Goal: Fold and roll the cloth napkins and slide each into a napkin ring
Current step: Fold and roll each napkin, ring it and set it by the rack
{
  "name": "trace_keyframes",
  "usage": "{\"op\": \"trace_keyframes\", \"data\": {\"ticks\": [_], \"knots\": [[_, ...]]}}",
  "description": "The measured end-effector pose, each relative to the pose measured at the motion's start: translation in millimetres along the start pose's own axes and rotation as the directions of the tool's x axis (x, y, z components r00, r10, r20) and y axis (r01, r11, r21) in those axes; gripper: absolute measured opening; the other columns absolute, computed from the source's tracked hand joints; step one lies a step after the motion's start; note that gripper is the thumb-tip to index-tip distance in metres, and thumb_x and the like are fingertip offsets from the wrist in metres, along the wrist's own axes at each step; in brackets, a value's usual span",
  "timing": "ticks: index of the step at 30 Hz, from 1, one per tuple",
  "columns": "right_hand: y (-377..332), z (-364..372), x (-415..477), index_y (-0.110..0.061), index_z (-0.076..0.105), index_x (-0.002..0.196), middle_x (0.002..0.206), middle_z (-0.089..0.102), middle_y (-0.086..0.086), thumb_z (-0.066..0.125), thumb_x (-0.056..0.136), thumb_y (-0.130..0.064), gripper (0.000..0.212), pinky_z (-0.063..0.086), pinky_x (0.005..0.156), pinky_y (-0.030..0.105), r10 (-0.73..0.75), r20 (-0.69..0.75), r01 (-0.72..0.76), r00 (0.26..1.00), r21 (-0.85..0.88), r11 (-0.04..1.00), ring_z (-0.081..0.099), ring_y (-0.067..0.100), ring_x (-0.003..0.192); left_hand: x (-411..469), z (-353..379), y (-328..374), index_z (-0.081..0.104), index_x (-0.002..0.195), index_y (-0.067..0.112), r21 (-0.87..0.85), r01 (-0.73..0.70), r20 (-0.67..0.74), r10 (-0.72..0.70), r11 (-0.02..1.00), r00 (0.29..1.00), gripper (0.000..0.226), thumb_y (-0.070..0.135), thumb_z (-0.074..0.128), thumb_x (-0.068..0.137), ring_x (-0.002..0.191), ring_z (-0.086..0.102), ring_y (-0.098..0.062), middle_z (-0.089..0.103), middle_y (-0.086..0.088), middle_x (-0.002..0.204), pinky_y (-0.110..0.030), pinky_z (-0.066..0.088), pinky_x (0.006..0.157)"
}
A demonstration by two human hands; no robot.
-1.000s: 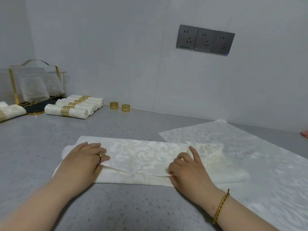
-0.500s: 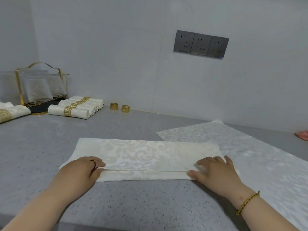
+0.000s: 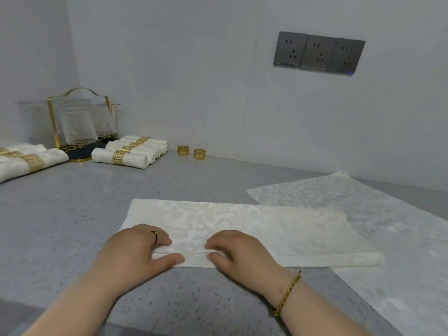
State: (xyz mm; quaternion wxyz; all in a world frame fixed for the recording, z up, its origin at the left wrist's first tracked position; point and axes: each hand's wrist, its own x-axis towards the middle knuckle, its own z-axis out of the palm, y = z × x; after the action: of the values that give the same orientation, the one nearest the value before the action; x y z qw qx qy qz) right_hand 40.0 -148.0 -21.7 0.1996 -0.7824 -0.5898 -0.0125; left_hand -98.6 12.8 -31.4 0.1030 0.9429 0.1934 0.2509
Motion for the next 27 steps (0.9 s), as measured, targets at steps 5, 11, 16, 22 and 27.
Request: {"op": "trace_keyframes", "data": {"ticks": [5, 11, 16, 22, 27], "knots": [[1.1, 3.6, -4.9, -0.011, 0.065, 0.111, 0.119, 0.063, 0.002, 0.041, 0.087, -0.021, 0.035, 0.038, 0.093, 0.024, -0.007, -0.096, 0.013, 0.995, 0.052, 0.999, 0.054, 0.018, 0.111, 0.6, -3.8, 5.9, 0.07, 0.091, 0.039, -0.002, -0.08, 0.063, 0.08, 0.997, 0.995, 0.106, 0.095, -0.009, 0.046, 0.09, 0.061, 0.005, 0.063, 0.028, 0.097, 0.004, 0.021, 0.057], [-2.8, 1.0, -7.5, -0.006, 0.069, 0.097, 0.109, 0.067, 0.007, 0.037, 0.077, -0.02, 0.04, 0.036, 0.093, 0.023, -0.008, -0.131, 0.019, 0.991, 0.085, 0.996, 0.053, 0.021, 0.112, 1.3, -3.1, 4.6, 0.07, 0.065, 0.039, 0.14, -0.171, 0.034, 0.168, 0.975, 0.985, 0.075, 0.076, 0.007, 0.081, 0.061, 0.064, 0.005, 0.067, 0.025, 0.072, 0.006, 0.008, 0.053], [0.0, 2.2, -9.5, -0.007, 0.068, 0.098, 0.119, 0.063, 0.002, 0.042, 0.08, -0.019, 0.034, 0.031, 0.092, 0.017, -0.027, -0.065, 0.032, 0.997, 0.067, 0.997, 0.048, 0.018, 0.118, 7.7, -6.3, -0.5, 0.071, 0.088, 0.033, -0.107, -0.034, 0.007, 0.035, 0.994, 0.999, 0.091, 0.091, 0.008, 0.057, 0.096, 0.054, 0.004, 0.058, 0.041, 0.083, -0.004, 0.034, 0.072], [-0.8, -4.3, -6.5, -0.013, 0.068, 0.099, 0.117, 0.063, -0.004, 0.052, 0.087, -0.02, 0.021, 0.038, 0.092, 0.023, -0.024, -0.068, 0.029, 0.997, 0.075, 0.997, 0.051, 0.013, 0.111, 60.4, 0.4, 15.1, 0.02, 0.145, 0.026, 0.17, 0.021, 0.365, -0.082, 0.985, 0.927, 0.056, 0.05, 0.028, 0.095, 0.141, 0.013, -0.011, 0.014, 0.006, 0.154, -0.03, 0.005, 0.115], [3.0, -3.1, -6.5, -0.014, 0.068, 0.1, 0.118, 0.062, -0.005, 0.058, 0.085, -0.027, 0.021, 0.032, 0.091, 0.015, -0.033, -0.072, 0.041, 0.997, 0.12, 0.992, 0.049, 0.011, 0.113, 80.0, 34.7, 37.2, 0.006, 0.147, 0.024, 0.155, 0.069, 0.425, -0.129, 0.986, 0.896, 0.06, 0.05, 0.023, 0.096, 0.143, 0.001, -0.015, 0.003, 0.0, 0.156, -0.036, 0.0, 0.115]]}}
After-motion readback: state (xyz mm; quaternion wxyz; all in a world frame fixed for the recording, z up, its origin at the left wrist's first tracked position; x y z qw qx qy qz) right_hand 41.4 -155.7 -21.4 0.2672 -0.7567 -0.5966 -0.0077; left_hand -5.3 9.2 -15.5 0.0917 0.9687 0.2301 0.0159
